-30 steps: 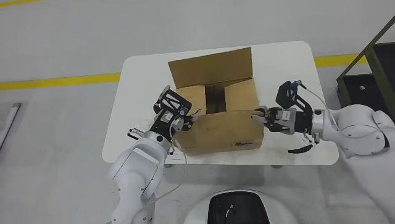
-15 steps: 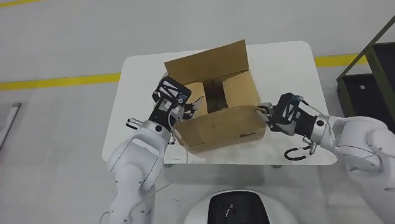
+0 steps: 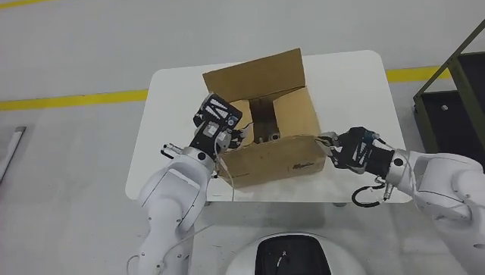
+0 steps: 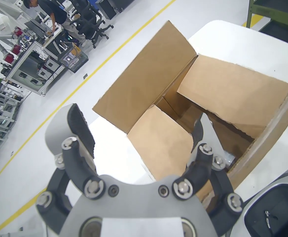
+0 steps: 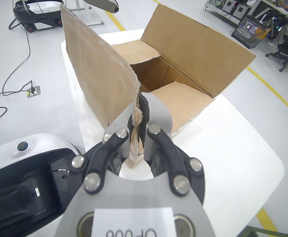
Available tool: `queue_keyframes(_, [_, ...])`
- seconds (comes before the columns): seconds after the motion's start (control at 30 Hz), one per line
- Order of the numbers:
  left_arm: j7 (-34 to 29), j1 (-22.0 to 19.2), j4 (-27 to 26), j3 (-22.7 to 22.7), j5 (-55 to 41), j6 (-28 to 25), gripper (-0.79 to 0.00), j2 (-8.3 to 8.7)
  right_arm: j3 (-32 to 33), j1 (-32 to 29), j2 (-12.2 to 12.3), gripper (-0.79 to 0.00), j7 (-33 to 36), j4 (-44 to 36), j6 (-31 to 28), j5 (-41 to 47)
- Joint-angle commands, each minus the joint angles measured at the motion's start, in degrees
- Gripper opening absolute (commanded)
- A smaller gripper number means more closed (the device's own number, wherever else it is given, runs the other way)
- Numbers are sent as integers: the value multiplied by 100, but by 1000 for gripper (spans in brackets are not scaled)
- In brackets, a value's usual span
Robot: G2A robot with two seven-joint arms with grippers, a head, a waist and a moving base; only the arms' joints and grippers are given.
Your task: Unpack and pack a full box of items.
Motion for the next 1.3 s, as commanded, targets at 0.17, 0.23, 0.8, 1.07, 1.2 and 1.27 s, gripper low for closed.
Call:
queue_keyframes(0.17, [-616,-165,120,201,-22,-288,0,25,64,-338,26,-785,-593,-88,17,-698])
queue_keyframes(0.23, [-803,-183,137,258,-57,-464,0,37,69,-375,31,-785,-650,-96,26,-742])
queue_keyframes(0.8, [-1177,-79,-194,470,-353,-1410,0,170,523,-491,60,0,-758,-12,241,847])
queue_keyframes(1.07, [-1142,102,-397,542,-474,-1700,0,244,590,-183,99,-785,148,-107,602,1764])
queue_keyframes(1.2, [-1120,189,-478,601,-513,-1813,0,280,116,75,104,-785,776,-103,614,1648])
queue_keyframes(1.27, [-1123,222,-505,631,-523,-1856,0,297,-144,213,98,-785,1011,-41,649,1541])
